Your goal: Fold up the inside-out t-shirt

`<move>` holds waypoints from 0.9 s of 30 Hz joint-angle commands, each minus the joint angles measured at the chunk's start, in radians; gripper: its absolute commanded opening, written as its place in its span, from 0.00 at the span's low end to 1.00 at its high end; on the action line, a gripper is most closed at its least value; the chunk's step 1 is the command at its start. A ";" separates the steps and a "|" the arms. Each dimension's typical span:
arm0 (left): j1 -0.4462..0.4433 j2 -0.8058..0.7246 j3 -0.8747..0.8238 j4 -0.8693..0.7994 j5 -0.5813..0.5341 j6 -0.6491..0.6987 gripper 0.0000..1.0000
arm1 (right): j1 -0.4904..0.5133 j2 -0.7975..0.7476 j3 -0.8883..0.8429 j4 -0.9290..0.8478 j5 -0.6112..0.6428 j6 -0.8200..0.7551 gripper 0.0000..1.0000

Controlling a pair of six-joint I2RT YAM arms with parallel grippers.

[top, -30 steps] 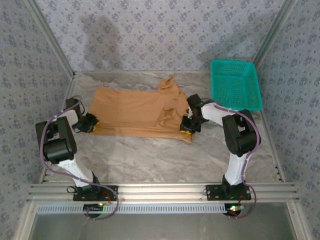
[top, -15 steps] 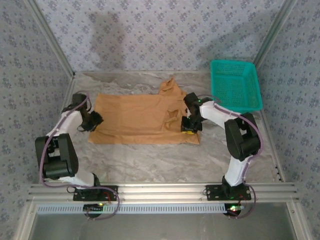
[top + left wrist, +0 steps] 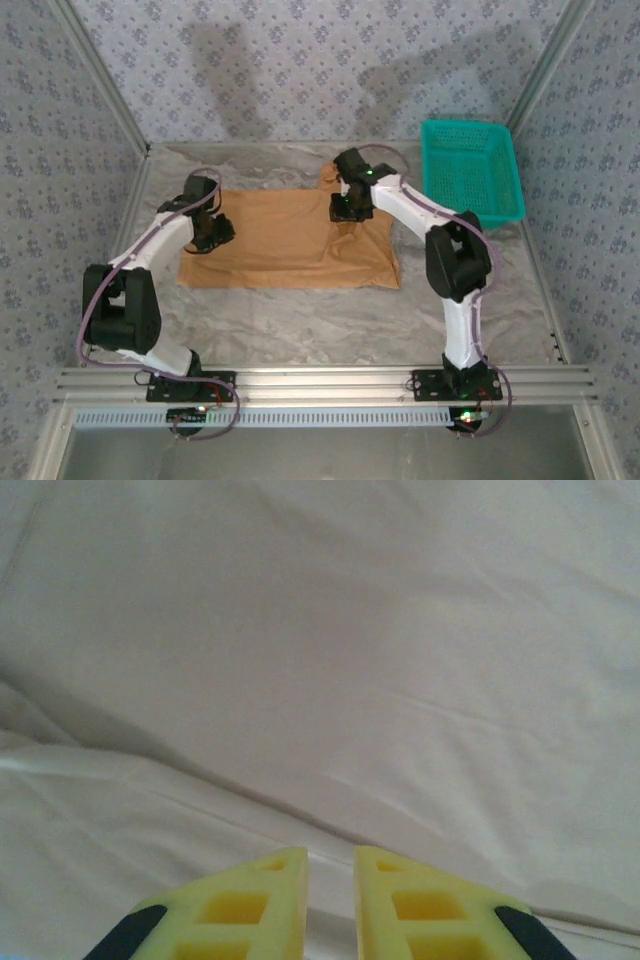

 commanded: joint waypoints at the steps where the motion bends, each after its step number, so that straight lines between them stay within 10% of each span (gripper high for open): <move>1: 0.005 -0.031 -0.023 -0.034 -0.045 0.033 0.18 | 0.012 0.072 0.044 -0.046 0.058 -0.092 0.35; 19: 0.012 -0.037 -0.020 -0.043 -0.056 0.045 0.16 | 0.026 0.189 0.065 0.042 0.032 -0.172 0.35; 27: 0.015 -0.039 -0.023 -0.045 -0.056 0.045 0.15 | 0.042 0.173 0.110 -0.010 0.085 -0.171 0.00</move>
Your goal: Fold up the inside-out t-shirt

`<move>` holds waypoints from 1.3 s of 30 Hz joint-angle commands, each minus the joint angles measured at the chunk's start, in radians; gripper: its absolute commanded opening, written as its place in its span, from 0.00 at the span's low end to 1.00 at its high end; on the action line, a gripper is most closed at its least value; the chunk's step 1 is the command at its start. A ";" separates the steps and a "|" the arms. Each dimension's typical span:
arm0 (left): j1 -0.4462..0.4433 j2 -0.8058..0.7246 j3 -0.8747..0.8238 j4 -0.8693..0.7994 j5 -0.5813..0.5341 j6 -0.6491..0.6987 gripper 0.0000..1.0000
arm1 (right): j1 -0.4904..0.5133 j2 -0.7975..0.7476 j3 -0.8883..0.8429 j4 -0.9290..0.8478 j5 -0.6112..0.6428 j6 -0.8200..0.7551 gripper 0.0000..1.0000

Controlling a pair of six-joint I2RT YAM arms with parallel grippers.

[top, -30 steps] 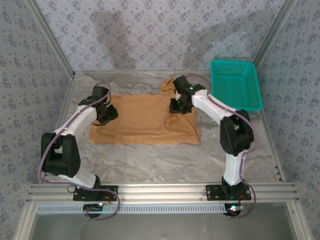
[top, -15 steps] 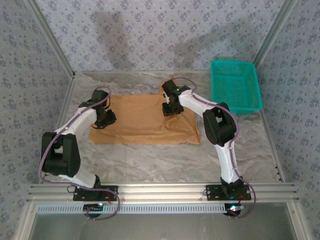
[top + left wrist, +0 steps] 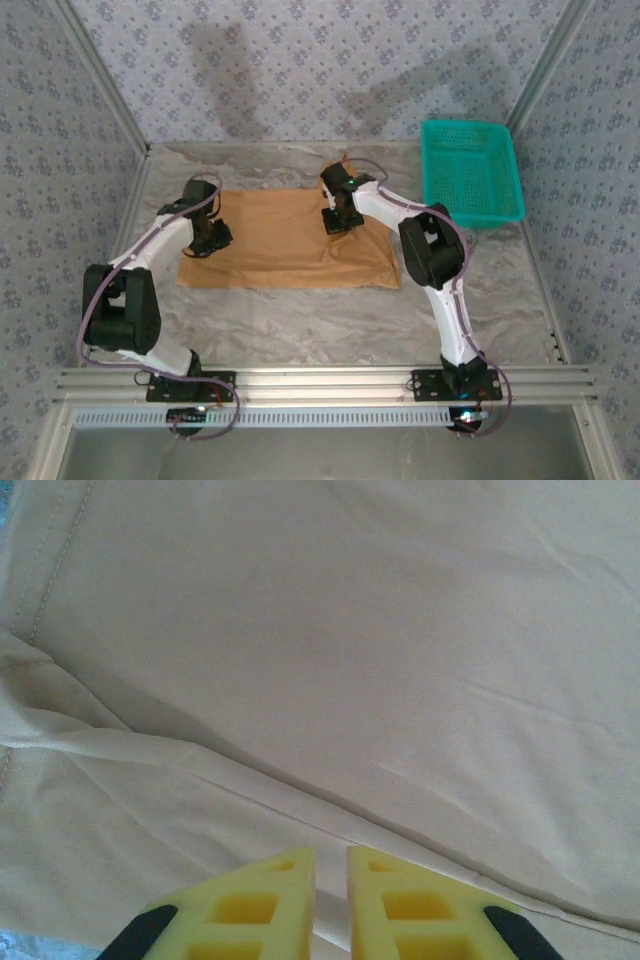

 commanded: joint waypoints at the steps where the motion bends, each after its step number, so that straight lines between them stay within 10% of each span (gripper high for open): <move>1: 0.006 -0.038 -0.002 -0.032 -0.017 0.020 0.15 | 0.020 -0.008 0.067 -0.066 0.048 -0.007 0.00; 20: 0.007 -0.005 -0.043 0.005 0.004 0.007 0.14 | 0.064 0.160 0.464 -0.279 0.007 0.031 0.00; 27: 0.007 0.034 -0.061 0.024 0.010 0.009 0.14 | 0.024 0.256 0.620 -0.370 -0.100 0.128 0.34; 39: 0.047 0.060 -0.060 0.031 0.033 0.021 0.13 | 0.012 -0.265 -0.179 -0.118 -0.052 0.186 0.34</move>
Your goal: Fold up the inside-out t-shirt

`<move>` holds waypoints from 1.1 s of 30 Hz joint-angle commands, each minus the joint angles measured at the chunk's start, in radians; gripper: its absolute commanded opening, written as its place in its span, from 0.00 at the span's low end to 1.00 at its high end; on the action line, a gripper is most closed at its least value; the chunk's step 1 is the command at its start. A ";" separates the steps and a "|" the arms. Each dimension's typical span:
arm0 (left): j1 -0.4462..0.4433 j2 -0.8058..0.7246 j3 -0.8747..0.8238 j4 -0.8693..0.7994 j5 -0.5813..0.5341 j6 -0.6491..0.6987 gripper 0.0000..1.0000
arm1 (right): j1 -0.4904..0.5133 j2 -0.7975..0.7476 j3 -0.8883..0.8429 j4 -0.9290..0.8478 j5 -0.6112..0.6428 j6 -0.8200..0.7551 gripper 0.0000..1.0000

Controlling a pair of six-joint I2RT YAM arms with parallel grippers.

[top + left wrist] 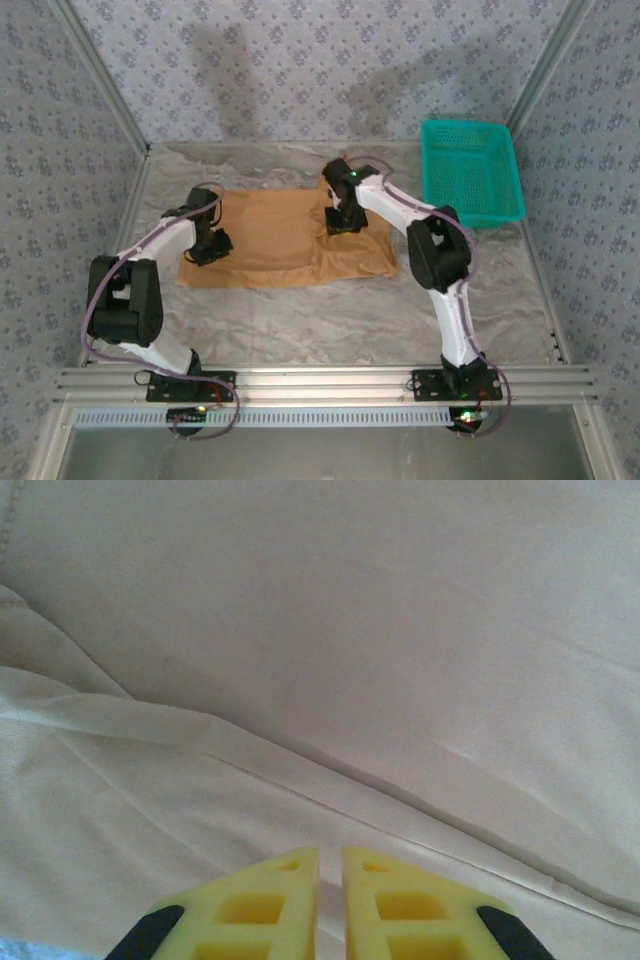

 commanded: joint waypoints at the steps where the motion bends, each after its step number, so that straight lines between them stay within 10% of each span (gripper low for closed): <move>1: 0.029 0.009 -0.008 0.015 0.028 0.013 0.13 | 0.005 -0.192 -0.205 0.098 0.030 0.056 0.35; 23: 0.230 -0.027 -0.152 0.098 0.112 -0.060 0.14 | -0.041 -0.545 -1.009 0.242 0.156 0.316 0.16; 33: 0.130 -0.171 -0.109 0.002 0.028 -0.042 0.15 | 0.067 -0.570 -0.635 0.198 0.200 0.176 0.37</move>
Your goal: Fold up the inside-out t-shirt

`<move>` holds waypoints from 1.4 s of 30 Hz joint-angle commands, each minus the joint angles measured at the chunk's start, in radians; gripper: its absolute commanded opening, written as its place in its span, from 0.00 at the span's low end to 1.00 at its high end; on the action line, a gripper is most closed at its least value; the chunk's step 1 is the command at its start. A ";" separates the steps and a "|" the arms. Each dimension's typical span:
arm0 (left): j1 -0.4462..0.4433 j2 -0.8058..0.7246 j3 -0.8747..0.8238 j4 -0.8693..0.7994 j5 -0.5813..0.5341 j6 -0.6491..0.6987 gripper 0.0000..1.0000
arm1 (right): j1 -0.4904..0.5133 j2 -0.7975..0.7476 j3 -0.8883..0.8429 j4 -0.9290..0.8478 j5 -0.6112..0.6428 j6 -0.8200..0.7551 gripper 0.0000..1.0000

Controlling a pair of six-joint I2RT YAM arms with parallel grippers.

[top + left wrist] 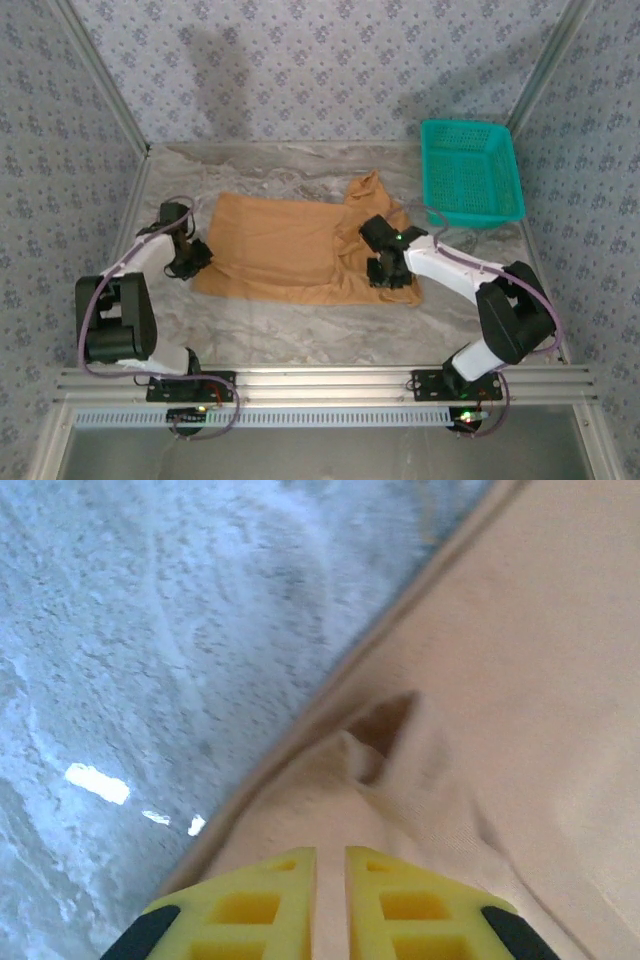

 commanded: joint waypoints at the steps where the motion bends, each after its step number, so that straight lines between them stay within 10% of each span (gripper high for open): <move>1: -0.045 -0.053 0.049 -0.060 -0.054 0.007 0.15 | 0.003 0.065 0.151 0.028 0.029 -0.077 0.38; 10: -0.097 -0.050 0.057 -0.050 -0.061 0.003 0.15 | -0.043 0.430 0.501 0.022 -0.031 -0.254 0.41; 26: -0.105 -0.038 0.058 -0.038 -0.065 0.001 0.15 | -0.067 0.539 0.529 0.047 -0.089 -0.334 0.45; 35: -0.106 -0.042 0.058 -0.041 -0.066 0.000 0.15 | -0.056 0.488 0.536 0.023 -0.072 -0.340 0.08; 42: -0.110 -0.037 0.060 -0.039 -0.067 0.002 0.15 | -0.017 0.400 0.510 0.048 0.006 -0.337 0.06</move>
